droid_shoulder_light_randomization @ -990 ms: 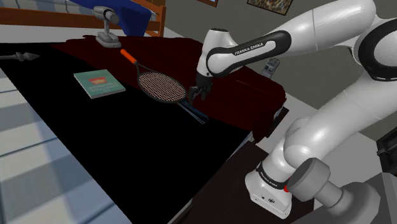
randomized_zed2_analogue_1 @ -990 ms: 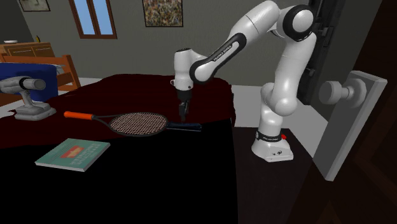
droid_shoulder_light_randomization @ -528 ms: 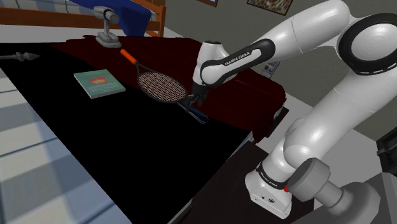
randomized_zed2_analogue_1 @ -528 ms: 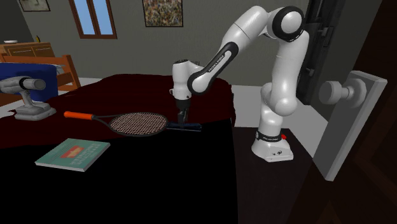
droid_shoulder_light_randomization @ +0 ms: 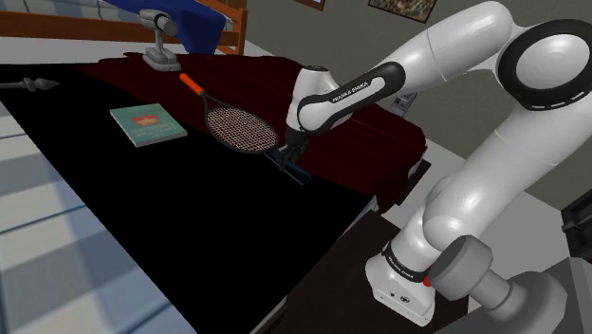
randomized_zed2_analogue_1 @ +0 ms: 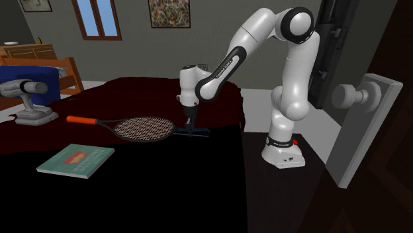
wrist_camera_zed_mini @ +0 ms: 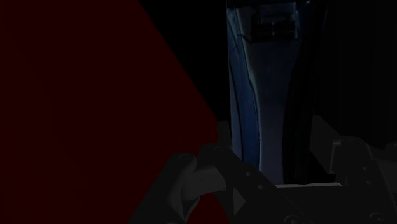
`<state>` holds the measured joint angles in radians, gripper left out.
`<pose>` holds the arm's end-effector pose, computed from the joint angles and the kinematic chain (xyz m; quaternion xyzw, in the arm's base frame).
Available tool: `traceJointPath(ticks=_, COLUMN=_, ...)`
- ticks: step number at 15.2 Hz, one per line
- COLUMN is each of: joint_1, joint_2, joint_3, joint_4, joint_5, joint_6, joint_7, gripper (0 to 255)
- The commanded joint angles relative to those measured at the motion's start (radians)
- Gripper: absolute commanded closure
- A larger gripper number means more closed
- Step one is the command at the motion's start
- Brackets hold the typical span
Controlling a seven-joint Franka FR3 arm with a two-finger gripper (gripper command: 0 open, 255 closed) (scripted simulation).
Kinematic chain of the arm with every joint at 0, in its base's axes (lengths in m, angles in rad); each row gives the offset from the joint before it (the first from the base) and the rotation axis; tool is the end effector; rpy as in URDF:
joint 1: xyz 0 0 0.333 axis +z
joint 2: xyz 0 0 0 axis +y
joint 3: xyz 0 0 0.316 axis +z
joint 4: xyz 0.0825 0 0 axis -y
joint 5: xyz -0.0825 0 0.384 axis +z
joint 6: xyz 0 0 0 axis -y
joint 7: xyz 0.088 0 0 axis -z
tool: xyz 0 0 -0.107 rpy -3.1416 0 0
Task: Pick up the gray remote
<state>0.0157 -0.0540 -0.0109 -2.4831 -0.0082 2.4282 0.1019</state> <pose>0.4667 0.0022 0.3093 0.9990 -0.0454 -0.0003 0.0024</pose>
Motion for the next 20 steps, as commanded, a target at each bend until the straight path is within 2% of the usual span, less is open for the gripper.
traceJointPath(ticks=1, joint_1=0.000, joint_2=0.002, joint_3=0.000, joint_4=0.000, joint_5=0.000, joint_6=0.001, joint_7=0.000, gripper=255)
traceJointPath(ticks=5, joint_1=0.000, joint_2=0.000, joint_3=0.000, joint_4=0.000, joint_5=0.000, joint_6=-0.001, joint_7=0.000, gripper=255)
traceJointPath(ticks=20, joint_1=0.000, joint_2=-0.135, joint_3=0.000, joint_4=0.083, joint_5=0.000, joint_6=-0.218, joint_7=-0.001, gripper=255)
